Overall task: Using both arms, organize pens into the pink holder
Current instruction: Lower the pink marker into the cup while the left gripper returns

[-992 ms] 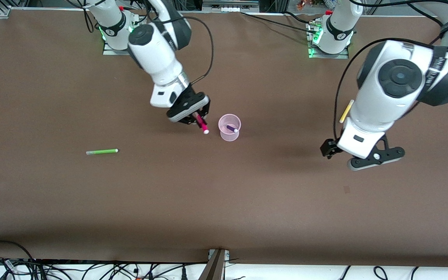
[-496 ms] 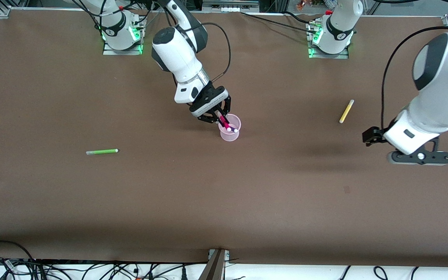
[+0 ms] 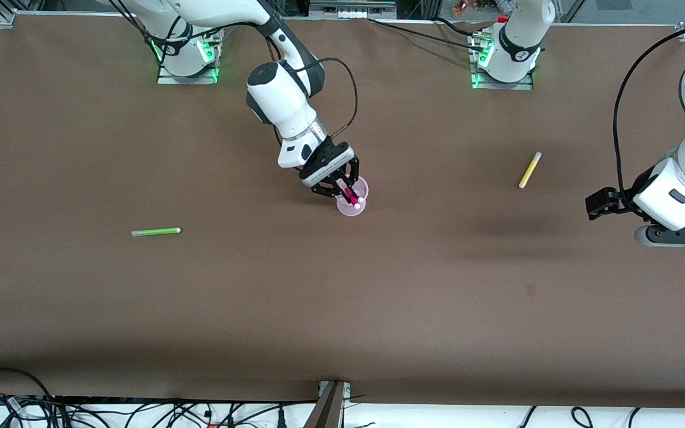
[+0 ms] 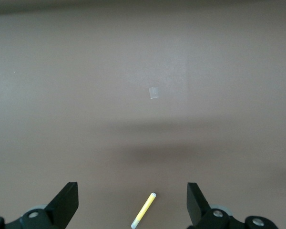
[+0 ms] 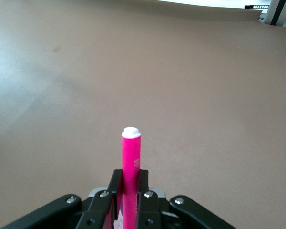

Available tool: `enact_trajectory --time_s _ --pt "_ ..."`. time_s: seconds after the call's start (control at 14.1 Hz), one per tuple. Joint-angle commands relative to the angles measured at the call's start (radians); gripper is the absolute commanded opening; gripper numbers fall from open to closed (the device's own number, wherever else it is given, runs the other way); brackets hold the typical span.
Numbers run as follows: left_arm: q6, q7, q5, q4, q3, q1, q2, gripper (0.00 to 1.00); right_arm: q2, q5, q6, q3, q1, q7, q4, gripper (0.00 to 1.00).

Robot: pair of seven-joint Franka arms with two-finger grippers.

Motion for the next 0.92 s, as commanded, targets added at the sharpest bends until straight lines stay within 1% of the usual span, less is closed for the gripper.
enact_trajectory --time_s 0.0,0.21,0.28,0.35,0.42,0.5,0.57,0.64,0.71,0.78,0.85 --pt "-0.046 0.028 -0.036 0.042 -0.003 0.007 -0.005 1.0 0.03 -0.012 0.025 -0.025 0.025 0.021 0.028 0.0" --pt "-0.05 0.028 -0.038 0.041 -0.006 0.021 0.0 1.0 0.065 -0.01 0.091 -0.029 0.033 0.019 0.034 0.0" --pt "-0.05 0.028 -0.066 0.042 -0.003 0.015 0.0 1.0 0.071 -0.01 0.097 -0.038 0.042 0.019 0.034 0.0" --pt "-0.05 0.027 -0.111 0.039 0.011 0.006 0.0 1.0 0.074 -0.01 0.099 -0.061 0.063 0.021 0.034 0.0" --pt "-0.052 0.027 -0.134 0.039 0.05 -0.026 0.0 1.0 0.076 -0.009 0.108 -0.09 0.094 0.021 0.034 0.0" --pt "-0.053 0.028 -0.157 0.039 0.125 -0.084 -0.006 1.0 0.076 -0.006 0.114 -0.118 0.125 0.021 0.034 0.0" --pt "-0.066 0.036 -0.201 0.039 0.22 -0.154 -0.011 1.0 0.076 -0.006 0.114 -0.138 0.146 0.022 0.032 0.0" --pt "-0.066 0.04 -0.261 0.041 0.317 -0.22 -0.025 1.0 0.076 -0.006 0.114 -0.144 0.153 0.022 0.031 0.0" --pt "-0.063 0.042 -0.299 0.038 0.392 -0.279 -0.035 1.0 0.076 -0.004 0.116 -0.144 0.154 0.024 0.025 0.0" --pt "-0.057 0.042 -0.315 0.037 0.452 -0.326 -0.044 1.0 0.078 -0.004 0.129 -0.144 0.156 0.022 0.02 0.0" --pt "-0.028 0.042 -0.323 0.027 0.478 -0.348 -0.067 1.0 0.084 -0.004 0.151 -0.144 0.156 0.022 0.013 0.0"
